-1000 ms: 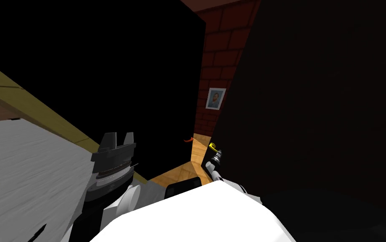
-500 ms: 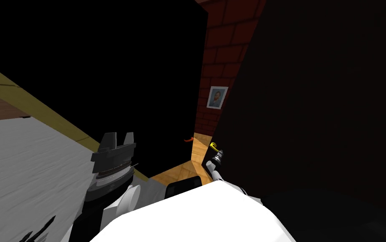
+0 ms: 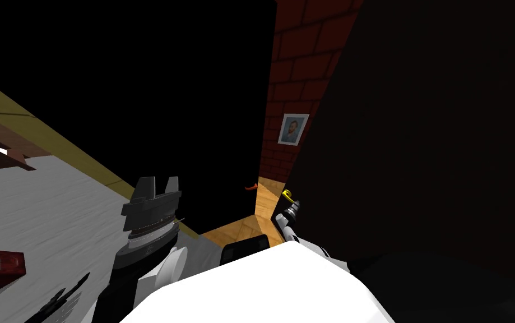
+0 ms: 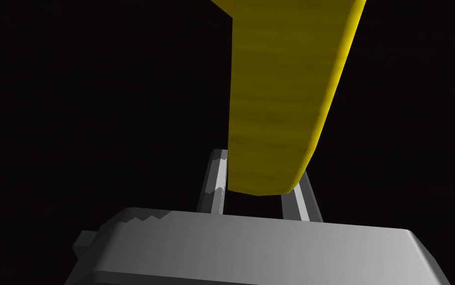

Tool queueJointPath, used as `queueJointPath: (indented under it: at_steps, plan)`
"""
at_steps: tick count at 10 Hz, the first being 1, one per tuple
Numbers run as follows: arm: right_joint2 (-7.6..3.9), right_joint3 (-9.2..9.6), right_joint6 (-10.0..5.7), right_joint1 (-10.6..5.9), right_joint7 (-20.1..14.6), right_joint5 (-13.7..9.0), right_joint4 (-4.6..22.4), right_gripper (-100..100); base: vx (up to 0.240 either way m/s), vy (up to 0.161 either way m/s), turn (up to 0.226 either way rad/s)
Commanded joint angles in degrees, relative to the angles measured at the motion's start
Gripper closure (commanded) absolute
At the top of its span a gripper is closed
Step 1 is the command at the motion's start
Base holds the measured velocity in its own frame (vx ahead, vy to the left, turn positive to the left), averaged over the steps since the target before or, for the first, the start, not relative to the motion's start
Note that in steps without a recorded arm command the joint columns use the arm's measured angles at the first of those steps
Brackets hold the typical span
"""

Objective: Push the door open

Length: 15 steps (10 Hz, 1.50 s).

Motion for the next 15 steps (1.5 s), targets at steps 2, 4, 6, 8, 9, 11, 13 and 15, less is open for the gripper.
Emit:
queueJointPath:
  at_steps: [2, 4, 6, 8, 9, 11, 13, 15]
  plan:
    - [-0.35, -1.26, -1.47, 0.81, 1.08, -1.29, -1.85, 100, 0.018, -0.057, 0.063]
    - [-0.45, -1.74, -2.29, 0.58, 1.36, -2.04, -1.63, 100, 0.012, -0.072, 0.087]
    - [-0.45, -1.74, -2.29, 0.58, 1.36, -2.04, -0.57, 100, 0.016, -0.02, 0.005]
    - [-0.65, -2.72, -3.94, 0.12, 1.94, -3.55, -1.19, 100, 0.004, -0.03, 0.077]
    - [-0.65, -2.72, -3.94, 0.12, 1.94, -3.55, -1.19, 100, 0.023, -0.086, 0.1]
    - [-0.69, -3.24, -4.82, -0.12, 2.24, -4.36, -1.48, 100, 0.024, -0.067, 0.062]
    - [-0.78, -4.27, -6.57, -0.61, 2.85, -5.96, -0.49, 100, 0.019, -0.088, 0.114]
    - [-0.79, -4.8, -7.46, -0.86, 3.15, -6.78, -0.25, 100, 0.032, -0.065, 0.07]
